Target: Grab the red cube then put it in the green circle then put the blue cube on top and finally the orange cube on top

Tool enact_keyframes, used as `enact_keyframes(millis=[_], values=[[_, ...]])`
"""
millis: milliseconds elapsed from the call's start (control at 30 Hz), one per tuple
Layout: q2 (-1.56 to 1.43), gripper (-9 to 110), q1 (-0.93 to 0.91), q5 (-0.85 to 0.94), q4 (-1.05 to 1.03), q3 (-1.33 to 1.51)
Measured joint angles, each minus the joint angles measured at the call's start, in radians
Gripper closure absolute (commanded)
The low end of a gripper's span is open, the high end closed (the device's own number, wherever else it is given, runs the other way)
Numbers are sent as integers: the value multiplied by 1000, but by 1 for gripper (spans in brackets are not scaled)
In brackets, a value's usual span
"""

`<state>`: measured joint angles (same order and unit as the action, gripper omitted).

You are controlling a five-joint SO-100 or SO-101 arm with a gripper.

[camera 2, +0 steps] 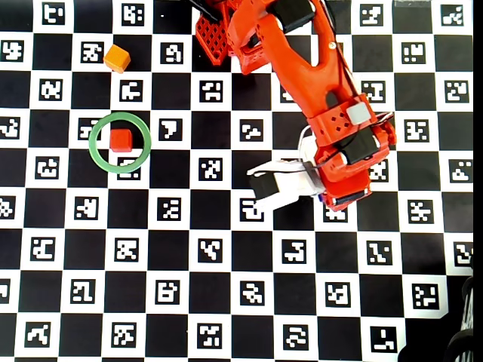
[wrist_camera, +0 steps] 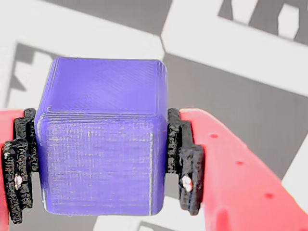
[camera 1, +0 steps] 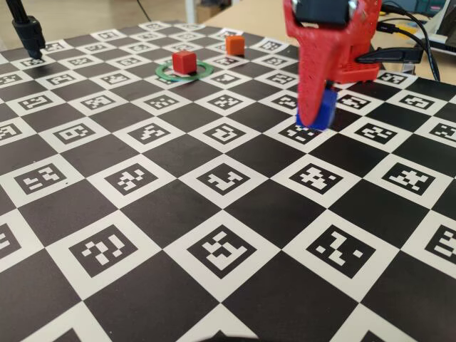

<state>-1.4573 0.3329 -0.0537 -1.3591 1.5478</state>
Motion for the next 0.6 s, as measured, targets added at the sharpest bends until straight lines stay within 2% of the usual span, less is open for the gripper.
enact_keyframes(millis=[200,400,600], values=[[-58,97,-193,69,-71,-17],[-60,97,-428,235,-212,-106],[-60,97,-660,380,-268,-147]])
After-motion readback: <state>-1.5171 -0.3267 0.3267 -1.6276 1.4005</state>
